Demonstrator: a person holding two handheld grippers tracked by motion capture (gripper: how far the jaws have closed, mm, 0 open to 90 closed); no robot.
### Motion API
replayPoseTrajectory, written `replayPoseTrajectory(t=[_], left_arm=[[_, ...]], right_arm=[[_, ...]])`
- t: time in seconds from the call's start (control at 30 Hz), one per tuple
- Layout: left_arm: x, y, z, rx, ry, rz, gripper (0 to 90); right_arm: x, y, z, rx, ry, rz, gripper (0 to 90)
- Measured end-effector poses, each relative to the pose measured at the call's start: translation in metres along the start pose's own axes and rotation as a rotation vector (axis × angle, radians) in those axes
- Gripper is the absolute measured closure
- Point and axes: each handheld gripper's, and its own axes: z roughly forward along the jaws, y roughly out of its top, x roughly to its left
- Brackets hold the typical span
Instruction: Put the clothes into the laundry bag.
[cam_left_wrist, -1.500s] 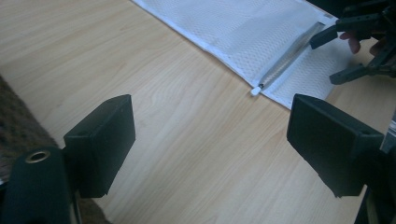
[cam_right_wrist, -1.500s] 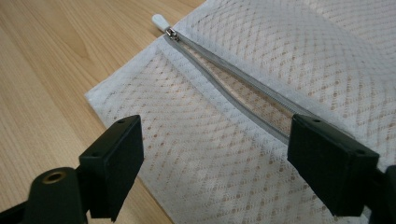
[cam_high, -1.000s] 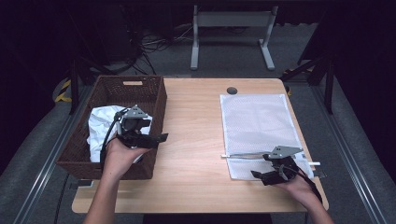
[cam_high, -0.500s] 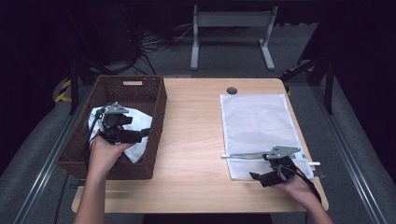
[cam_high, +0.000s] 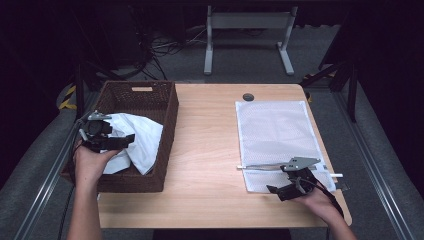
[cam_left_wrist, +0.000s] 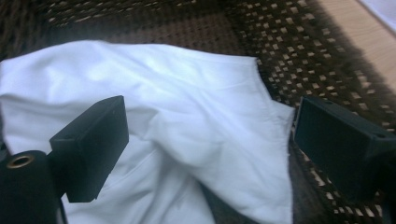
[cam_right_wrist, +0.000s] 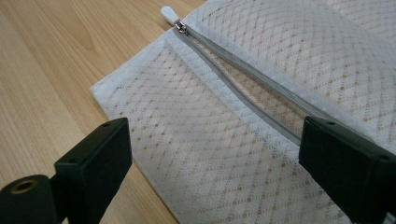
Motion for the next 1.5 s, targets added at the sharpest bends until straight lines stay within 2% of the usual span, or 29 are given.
replayPoseTrajectory(t=[0.13, 0.2, 0.23, 0.33, 0.37, 0.47, 0.53, 0.6, 0.8, 0.93, 1.0, 1.03, 1.13, 1.2, 1.27, 1.4, 1.43, 1.5], left_arm=[[0.01, -0.002, 0.004, 0.023, 0.016, -0.04, 7.2], [0.012, -0.002, 0.006, 0.025, 0.024, -0.045, 6.4], [0.014, -0.002, 0.009, 0.036, 0.04, -0.062, 6.4], [0.021, -0.001, 0.019, 0.084, 0.077, -0.089, 4.0], [0.021, -0.001, 0.019, 0.084, 0.077, -0.089, 3.6], [0.025, -0.002, 0.029, 0.127, 0.109, -0.095, 2.1], [0.027, -0.003, 0.037, 0.185, 0.124, -0.1, 1.1], [0.027, -0.004, 0.042, 0.21, 0.142, -0.099, 0.3], [0.03, -0.007, 0.055, 0.283, 0.139, -0.108, 0.4], [0.032, -0.005, 0.066, 0.346, 0.121, -0.107, 1.4], [0.033, -0.005, 0.068, 0.355, 0.115, -0.107, 2.3], [0.036, -0.004, 0.07, 0.382, 0.117, -0.1, 4.0], [0.036, -0.004, 0.071, 0.39, 0.107, -0.102, 7.6], [0.036, -0.005, 0.071, 0.409, 0.11, -0.093, 14.6], [0.036, -0.006, 0.071, 0.424, 0.101, -0.084, 25.7], [0.034, -0.004, 0.066, 0.412, 0.077, -0.108, 63.9], [0.034, -0.005, 0.065, 0.402, 0.068, -0.115, 69.6], [0.033, -0.004, 0.063, 0.399, 0.062, -0.128, 74.6]], right_arm=[[0.001, 0.0, 0.002, 0.008, 0.004, -0.012, 10.2], [0.002, 0.0, 0.002, 0.01, 0.005, -0.014, 10.2], [0.003, 0.001, 0.002, 0.011, 0.006, -0.018, 10.2], [0.003, 0.002, 0.001, 0.003, 0.005, -0.027, 10.2], [0.003, 0.002, 0.001, 0.003, 0.005, -0.027, 10.2], [0.003, 0.003, 0.002, 0.004, 0.009, -0.036, 10.1], [0.004, 0.003, 0.003, 0.006, 0.012, -0.036, 10.1], [0.004, 0.003, 0.003, 0.007, 0.012, -0.039, 10.2], [0.005, 0.003, 0.002, 0.005, 0.011, -0.043, 10.2], [0.005, 0.003, 0.003, 0.01, 0.01, -0.045, 10.2], [0.005, 0.003, 0.003, 0.011, 0.01, -0.044, 10.2], [0.004, 0.003, 0.004, 0.012, 0.011, -0.044, 10.2], [0.004, 0.003, 0.004, 0.014, 0.012, -0.044, 10.2], [0.004, 0.003, 0.004, 0.015, 0.013, -0.044, 10.3], [0.004, 0.002, 0.004, 0.017, 0.015, -0.046, 10.4], [0.004, 0.002, 0.004, 0.02, 0.018, -0.052, 10.7], [0.004, 0.002, 0.004, 0.021, 0.018, -0.053, 10.7], [0.004, 0.001, 0.004, 0.023, 0.018, -0.056, 10.8]])
